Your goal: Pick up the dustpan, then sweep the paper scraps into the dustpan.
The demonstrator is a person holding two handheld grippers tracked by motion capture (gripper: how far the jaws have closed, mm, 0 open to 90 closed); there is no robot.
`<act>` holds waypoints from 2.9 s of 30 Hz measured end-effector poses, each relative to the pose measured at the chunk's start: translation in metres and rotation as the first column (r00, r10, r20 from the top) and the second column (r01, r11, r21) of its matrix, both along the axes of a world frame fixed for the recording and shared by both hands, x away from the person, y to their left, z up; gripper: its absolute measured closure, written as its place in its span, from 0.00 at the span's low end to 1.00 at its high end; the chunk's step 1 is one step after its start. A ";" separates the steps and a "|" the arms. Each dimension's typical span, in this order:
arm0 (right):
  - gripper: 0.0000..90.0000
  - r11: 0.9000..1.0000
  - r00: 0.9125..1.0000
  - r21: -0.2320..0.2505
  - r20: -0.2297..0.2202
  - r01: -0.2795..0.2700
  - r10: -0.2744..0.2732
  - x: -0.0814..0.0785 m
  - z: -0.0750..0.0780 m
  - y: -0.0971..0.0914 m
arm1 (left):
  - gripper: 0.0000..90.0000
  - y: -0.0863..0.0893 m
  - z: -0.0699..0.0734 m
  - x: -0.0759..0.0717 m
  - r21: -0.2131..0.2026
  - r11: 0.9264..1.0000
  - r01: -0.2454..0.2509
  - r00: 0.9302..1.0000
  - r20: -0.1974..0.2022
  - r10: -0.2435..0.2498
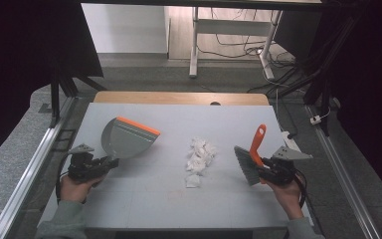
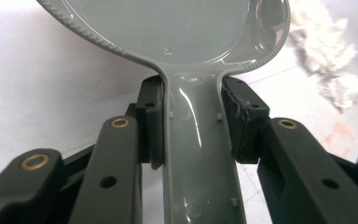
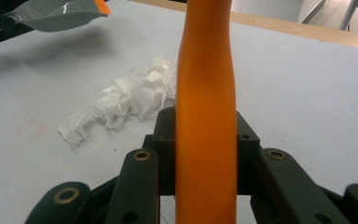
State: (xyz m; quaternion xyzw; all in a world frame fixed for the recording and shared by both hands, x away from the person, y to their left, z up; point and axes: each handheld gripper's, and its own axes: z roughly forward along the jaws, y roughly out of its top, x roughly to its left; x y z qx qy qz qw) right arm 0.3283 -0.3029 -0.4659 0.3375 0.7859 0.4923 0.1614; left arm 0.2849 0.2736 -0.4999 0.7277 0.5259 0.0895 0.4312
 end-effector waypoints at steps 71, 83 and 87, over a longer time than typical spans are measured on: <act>0.78 0.998 1.000 0.063 0.026 0.010 -0.012 -0.002 0.007 0.001 | 0.68 -0.037 0.014 -0.033 0.082 0.908 0.410 0.908 0.050 -0.415; 0.78 0.998 1.000 0.057 0.026 0.010 -0.012 -0.001 0.006 0.003 | 0.68 -0.034 0.010 -0.035 0.107 0.888 0.447 0.892 0.018 -0.452; 0.78 0.999 1.000 0.051 0.023 0.011 -0.012 -0.001 0.006 0.005 | 0.68 -0.034 0.009 -0.036 0.113 0.880 0.462 0.885 0.013 -0.466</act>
